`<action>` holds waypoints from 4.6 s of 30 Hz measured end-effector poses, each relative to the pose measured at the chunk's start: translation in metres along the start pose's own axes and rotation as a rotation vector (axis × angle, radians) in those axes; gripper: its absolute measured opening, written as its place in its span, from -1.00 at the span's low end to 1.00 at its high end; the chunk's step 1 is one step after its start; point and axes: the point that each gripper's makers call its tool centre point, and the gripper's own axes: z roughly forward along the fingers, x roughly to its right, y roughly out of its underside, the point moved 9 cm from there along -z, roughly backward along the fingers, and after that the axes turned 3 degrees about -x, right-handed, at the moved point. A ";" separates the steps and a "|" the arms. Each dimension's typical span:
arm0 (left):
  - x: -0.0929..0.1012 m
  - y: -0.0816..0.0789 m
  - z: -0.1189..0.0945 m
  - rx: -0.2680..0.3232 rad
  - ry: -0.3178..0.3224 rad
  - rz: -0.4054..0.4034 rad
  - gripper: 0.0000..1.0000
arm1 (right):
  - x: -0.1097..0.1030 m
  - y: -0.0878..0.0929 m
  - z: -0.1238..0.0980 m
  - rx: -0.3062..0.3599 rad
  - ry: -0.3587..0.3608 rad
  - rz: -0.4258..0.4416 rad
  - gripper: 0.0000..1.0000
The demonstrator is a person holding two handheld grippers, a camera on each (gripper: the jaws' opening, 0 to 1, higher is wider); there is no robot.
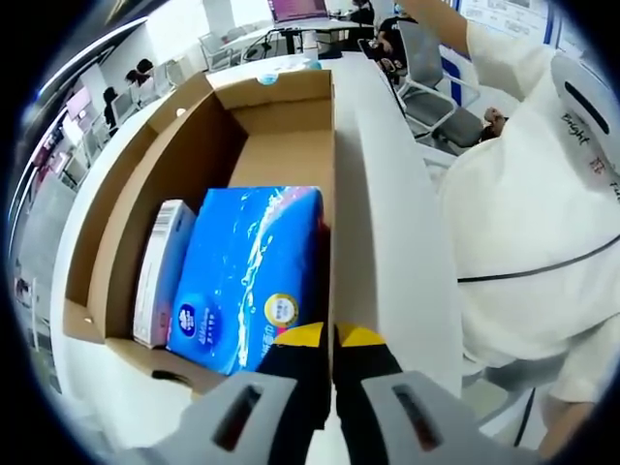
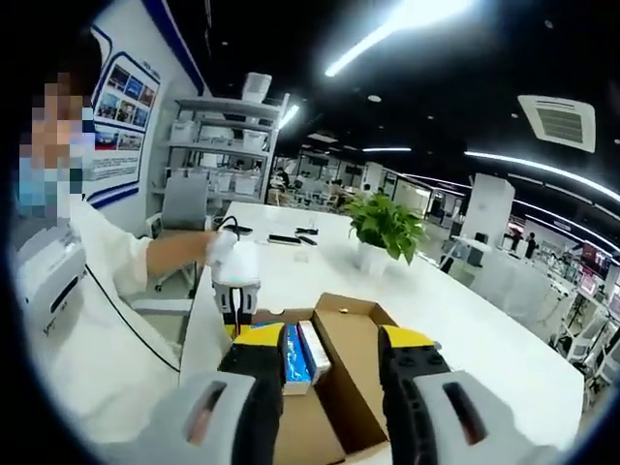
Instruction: Operate the shoe box by opening the lid, removing the specified soft item, and placing it in the target area until the item is outside and the box remains undamaged.
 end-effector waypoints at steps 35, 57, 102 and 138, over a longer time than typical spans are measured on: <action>0.005 -0.001 0.001 0.002 -0.010 0.016 -0.98 | -0.034 0.027 0.106 -0.270 -0.198 -0.100 -0.17; 0.007 -0.001 0.002 0.005 -0.009 0.022 -0.98 | -0.046 0.050 0.150 -0.383 -0.278 -0.089 -0.03; 0.002 0.000 0.001 0.004 -0.006 0.010 -0.98 | -0.060 0.077 0.206 -0.682 -0.420 -0.149 0.07; 0.006 0.000 0.002 0.001 -0.005 -0.002 -0.98 | -0.062 0.094 0.160 -0.792 -0.432 -0.199 0.03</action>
